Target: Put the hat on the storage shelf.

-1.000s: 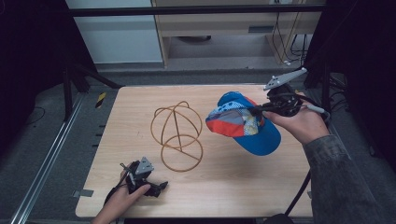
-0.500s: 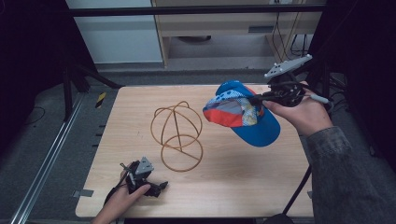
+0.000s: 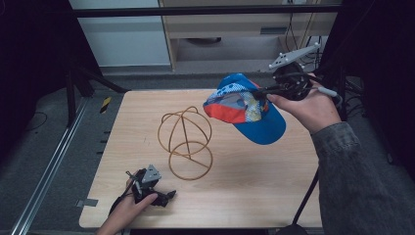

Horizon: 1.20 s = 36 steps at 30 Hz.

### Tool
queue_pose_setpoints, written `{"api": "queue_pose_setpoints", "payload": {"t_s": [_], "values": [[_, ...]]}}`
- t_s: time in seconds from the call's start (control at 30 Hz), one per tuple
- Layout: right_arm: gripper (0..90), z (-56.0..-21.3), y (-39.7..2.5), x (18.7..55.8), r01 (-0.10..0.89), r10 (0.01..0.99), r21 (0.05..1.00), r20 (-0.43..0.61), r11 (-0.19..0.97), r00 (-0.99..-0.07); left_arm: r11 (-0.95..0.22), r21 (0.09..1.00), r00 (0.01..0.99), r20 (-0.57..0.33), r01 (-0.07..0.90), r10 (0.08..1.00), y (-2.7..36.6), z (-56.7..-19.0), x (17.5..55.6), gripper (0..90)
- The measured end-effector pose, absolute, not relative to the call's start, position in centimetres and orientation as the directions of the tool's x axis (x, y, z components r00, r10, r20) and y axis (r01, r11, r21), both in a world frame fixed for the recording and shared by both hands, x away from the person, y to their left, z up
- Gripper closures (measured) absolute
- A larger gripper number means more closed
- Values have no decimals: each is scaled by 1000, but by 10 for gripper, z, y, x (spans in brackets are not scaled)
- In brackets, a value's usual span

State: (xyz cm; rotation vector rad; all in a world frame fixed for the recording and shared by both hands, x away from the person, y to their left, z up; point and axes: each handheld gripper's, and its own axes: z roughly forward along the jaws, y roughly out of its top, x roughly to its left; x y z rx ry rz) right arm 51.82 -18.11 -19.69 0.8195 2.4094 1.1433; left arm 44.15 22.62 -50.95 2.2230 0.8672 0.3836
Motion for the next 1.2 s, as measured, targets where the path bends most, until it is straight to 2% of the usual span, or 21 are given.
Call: {"api": "queue_pose_setpoints", "payload": {"t_s": [0.5, 1.2], "values": [[899, -183, -148, 532, 315, 616, 799, -87, 512, -783, -524, 709, 731, 17, 472, 682, 226, -510, 442, 0], [900, -183, -96, 542, 266, 558, 808, -92, 526, -824, -525, 709, 732, 18, 471, 681, 226, -510, 441, 0]]}}
